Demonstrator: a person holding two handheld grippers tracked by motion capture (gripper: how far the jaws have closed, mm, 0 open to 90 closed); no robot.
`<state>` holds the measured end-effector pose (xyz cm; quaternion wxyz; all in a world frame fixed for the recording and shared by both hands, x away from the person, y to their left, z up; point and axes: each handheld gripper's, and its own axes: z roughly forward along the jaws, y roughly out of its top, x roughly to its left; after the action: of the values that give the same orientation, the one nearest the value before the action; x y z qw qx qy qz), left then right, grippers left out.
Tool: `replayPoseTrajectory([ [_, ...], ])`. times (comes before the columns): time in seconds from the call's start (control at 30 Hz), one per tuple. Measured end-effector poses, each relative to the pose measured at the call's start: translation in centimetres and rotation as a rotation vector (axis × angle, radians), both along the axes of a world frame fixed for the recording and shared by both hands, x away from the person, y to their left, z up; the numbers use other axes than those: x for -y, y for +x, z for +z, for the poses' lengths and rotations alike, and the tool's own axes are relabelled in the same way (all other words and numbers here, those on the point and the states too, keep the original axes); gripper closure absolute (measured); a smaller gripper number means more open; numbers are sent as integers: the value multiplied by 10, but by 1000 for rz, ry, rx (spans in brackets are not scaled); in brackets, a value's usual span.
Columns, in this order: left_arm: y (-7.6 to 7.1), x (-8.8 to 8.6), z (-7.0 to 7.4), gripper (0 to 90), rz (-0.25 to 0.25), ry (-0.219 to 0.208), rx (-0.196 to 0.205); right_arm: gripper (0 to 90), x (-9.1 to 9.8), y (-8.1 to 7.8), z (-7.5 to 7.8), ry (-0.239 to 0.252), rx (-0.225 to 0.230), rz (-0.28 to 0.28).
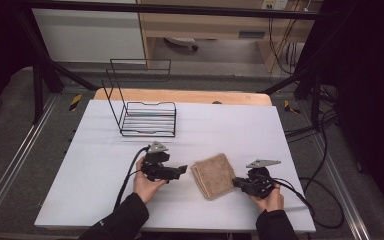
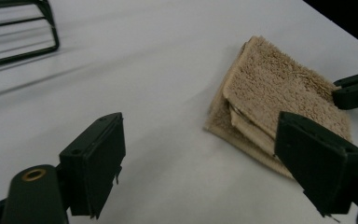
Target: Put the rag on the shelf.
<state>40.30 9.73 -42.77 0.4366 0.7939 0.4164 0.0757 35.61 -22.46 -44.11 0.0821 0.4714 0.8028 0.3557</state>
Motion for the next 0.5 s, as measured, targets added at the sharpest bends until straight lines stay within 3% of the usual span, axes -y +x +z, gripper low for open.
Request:
replayPoseTrajectory([
  [0.2,9,25,-9,277,4,29,-18,821,1,0,-1,-5,14,10],
  [0.5,16,40,-22,434,-1,25,-84,816,1,0,-2,-14,26,27],
])
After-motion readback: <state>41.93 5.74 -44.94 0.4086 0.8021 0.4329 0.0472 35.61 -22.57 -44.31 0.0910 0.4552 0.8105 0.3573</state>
